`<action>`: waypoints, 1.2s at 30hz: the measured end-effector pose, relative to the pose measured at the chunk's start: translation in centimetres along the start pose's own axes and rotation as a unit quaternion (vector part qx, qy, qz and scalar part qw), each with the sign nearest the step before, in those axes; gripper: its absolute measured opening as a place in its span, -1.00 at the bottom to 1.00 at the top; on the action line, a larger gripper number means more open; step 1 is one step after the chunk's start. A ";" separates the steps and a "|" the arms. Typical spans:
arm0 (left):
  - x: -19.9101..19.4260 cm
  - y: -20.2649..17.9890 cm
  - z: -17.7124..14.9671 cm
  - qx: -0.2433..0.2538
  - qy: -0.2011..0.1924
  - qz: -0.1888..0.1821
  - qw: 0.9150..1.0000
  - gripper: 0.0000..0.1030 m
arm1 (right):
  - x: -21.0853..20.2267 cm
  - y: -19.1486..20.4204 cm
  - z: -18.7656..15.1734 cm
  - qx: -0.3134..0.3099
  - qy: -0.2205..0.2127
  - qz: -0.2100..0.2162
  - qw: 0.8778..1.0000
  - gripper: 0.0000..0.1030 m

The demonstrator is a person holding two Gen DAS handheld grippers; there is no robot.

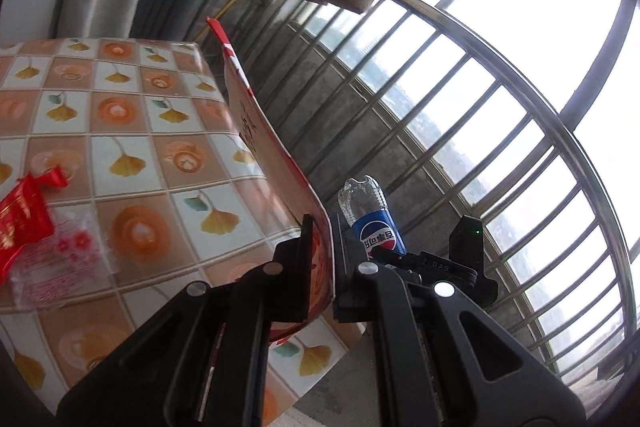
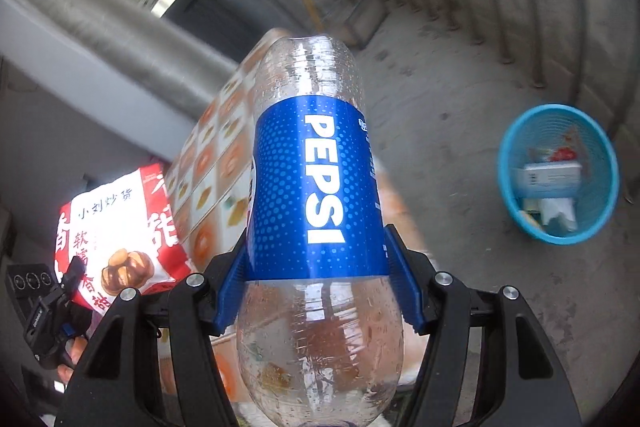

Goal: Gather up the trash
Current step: 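Open both tools over the blue wastebasket to drop bottle and snack bag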

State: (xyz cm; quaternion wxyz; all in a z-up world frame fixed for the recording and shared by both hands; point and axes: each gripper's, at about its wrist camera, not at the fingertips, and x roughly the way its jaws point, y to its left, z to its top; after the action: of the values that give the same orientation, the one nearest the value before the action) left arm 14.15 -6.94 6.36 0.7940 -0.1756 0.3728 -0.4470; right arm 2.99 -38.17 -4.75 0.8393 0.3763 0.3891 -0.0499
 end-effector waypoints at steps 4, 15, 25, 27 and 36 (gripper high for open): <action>5.6 -4.3 1.2 0.047 0.039 -0.032 0.998 -0.89 | -4.0 -5.8 0.1 0.070 -0.049 -0.039 0.996 0.20; 26.9 -13.6 -1.0 0.136 0.217 -0.043 0.966 -0.89 | -6.3 -18.7 -0.6 0.226 -0.081 -0.058 0.969 0.20; 43.4 -13.7 -5.7 0.157 0.306 0.051 0.938 -0.49 | -0.9 -28.2 2.8 0.327 -0.100 -0.050 0.938 0.30; 46.4 -13.2 -6.5 0.154 0.335 0.068 0.927 0.10 | 1.1 -30.7 3.1 0.343 -0.102 -0.039 0.933 0.44; 43.9 -11.6 -5.1 0.106 0.334 0.059 0.935 0.35 | 2.7 -34.1 -0.6 0.385 -0.109 -0.057 0.915 0.44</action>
State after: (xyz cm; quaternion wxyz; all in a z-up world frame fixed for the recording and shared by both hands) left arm 17.75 -49.81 -9.05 0.6626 0.0913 0.5766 -0.4692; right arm -8.37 -61.52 -27.06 0.6628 0.6395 0.2664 -0.2843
